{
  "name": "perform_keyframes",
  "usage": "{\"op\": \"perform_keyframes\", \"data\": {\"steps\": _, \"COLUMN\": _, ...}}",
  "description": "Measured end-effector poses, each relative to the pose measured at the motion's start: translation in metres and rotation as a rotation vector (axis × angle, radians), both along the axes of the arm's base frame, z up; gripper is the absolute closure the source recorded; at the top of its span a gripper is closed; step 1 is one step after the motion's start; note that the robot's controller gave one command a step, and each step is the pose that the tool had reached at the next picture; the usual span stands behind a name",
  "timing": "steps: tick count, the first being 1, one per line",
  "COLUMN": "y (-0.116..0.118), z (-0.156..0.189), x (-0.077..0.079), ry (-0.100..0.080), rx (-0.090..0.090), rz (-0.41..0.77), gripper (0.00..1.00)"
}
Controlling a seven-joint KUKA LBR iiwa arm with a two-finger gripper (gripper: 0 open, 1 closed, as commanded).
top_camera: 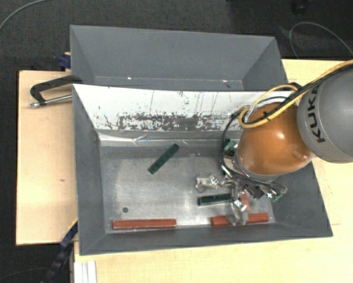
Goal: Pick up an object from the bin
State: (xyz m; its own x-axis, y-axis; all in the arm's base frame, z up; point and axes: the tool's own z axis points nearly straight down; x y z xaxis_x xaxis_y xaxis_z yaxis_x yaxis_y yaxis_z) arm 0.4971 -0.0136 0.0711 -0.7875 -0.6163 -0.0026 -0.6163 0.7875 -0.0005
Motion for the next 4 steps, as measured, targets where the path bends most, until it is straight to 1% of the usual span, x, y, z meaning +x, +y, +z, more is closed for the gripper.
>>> {"op": "perform_keyframes", "data": {"steps": 1, "y": 0.0, "z": 0.001, "x": 0.0, "ry": -0.001, "rx": 0.0, "rz": -0.002, "gripper": 1.0}}
{"op": "perform_keyframes", "data": {"steps": 2, "y": 0.0, "z": 0.0, "x": 0.0, "ry": 0.0, "rx": 0.001, "rz": -0.001, "gripper": 0.0}}
{"op": "perform_keyframes", "data": {"steps": 3, "y": -0.052, "z": 0.083, "x": 0.041, "ry": -0.015, "rx": -0.003, "rz": -0.048, "gripper": 0.0}}
{"op": "perform_keyframes", "data": {"steps": 4, "y": -0.053, "z": 0.0, "x": 0.058, "ry": 0.002, "rx": -0.001, "rz": 0.337, "gripper": 0.0}}
